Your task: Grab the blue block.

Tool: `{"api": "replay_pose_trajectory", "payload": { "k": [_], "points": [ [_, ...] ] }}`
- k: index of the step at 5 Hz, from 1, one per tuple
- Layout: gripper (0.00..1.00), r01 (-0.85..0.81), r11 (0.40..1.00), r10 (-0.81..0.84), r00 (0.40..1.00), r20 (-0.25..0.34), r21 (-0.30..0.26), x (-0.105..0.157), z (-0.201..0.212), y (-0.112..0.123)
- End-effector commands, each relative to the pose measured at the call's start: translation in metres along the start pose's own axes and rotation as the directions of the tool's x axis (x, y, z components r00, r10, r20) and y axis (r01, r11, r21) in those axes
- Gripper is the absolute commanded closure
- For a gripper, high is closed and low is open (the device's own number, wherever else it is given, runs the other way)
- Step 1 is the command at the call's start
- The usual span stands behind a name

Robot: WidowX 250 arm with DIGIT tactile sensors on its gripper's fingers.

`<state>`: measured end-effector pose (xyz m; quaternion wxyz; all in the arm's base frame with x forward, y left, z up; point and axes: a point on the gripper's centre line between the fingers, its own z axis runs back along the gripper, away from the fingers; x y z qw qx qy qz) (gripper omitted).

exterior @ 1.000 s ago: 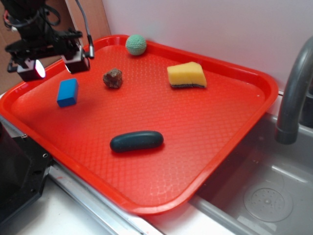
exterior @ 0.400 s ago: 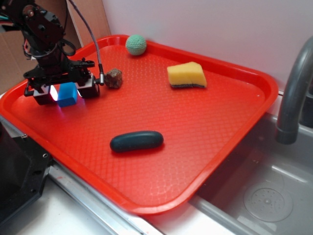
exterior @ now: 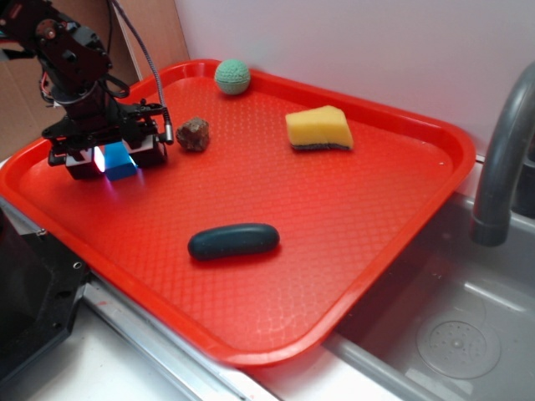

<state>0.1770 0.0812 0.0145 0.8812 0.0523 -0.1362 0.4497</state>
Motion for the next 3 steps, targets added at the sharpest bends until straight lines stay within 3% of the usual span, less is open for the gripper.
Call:
{"api": "replay_pose_trajectory", "payload": {
  "k": [1, 2, 3],
  "points": [
    [1.0, 0.056, 0.998, -0.056, 0.998, -0.022, 0.04, 0.003, 0.013, 0.003],
    [1.0, 0.238, 0.969, -0.233, 0.969, -0.077, 0.063, 0.007, 0.064, -0.024],
    [1.0, 0.398, 0.917, -0.398, 0.912, -0.102, -0.017, 0.001, 0.118, -0.051]
  ]
}}
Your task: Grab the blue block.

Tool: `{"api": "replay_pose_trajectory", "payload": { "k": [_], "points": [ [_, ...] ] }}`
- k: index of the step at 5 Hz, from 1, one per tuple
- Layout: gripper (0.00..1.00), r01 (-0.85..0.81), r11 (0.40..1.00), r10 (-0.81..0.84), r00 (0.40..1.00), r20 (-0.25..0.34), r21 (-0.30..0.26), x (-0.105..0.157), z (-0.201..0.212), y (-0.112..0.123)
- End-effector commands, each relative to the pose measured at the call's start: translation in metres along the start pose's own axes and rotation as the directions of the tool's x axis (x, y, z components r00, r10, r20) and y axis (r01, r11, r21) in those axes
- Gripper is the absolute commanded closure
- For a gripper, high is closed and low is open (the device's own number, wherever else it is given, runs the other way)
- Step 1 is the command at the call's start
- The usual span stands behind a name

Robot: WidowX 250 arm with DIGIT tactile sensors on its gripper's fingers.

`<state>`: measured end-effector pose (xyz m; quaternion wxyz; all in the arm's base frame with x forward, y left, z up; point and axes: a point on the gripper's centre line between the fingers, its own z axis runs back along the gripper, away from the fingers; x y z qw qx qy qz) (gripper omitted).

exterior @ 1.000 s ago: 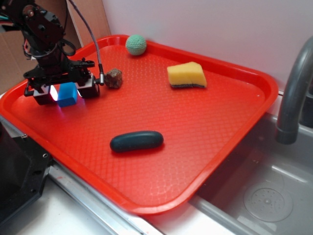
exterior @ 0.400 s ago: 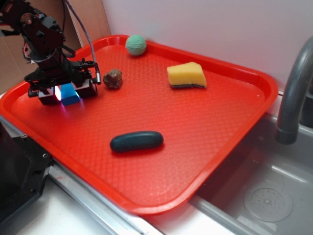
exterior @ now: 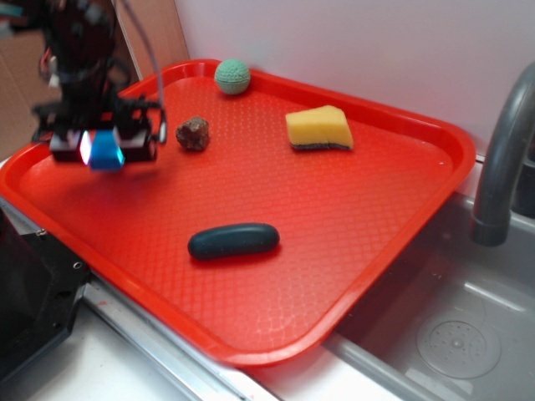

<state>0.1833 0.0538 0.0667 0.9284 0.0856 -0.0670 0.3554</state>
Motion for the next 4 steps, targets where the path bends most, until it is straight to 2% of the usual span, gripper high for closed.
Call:
{"api": "replay_pose_trajectory", "payload": {
  "k": [1, 2, 3, 4],
  "points": [
    [1.0, 0.35, 0.918, -0.363, 0.931, -0.038, -0.184, -0.012, 0.124, -0.041],
    [1.0, 0.375, 0.895, -0.394, 0.918, -0.036, -0.242, -0.023, 0.154, -0.047],
    [1.0, 0.296, 0.92, -0.306, 0.952, 0.0, -0.258, -0.029, 0.16, -0.042],
    [1.0, 0.3, 0.927, -0.318, 0.947, -0.049, -0.227, -0.022, 0.153, -0.037]
  ]
}}
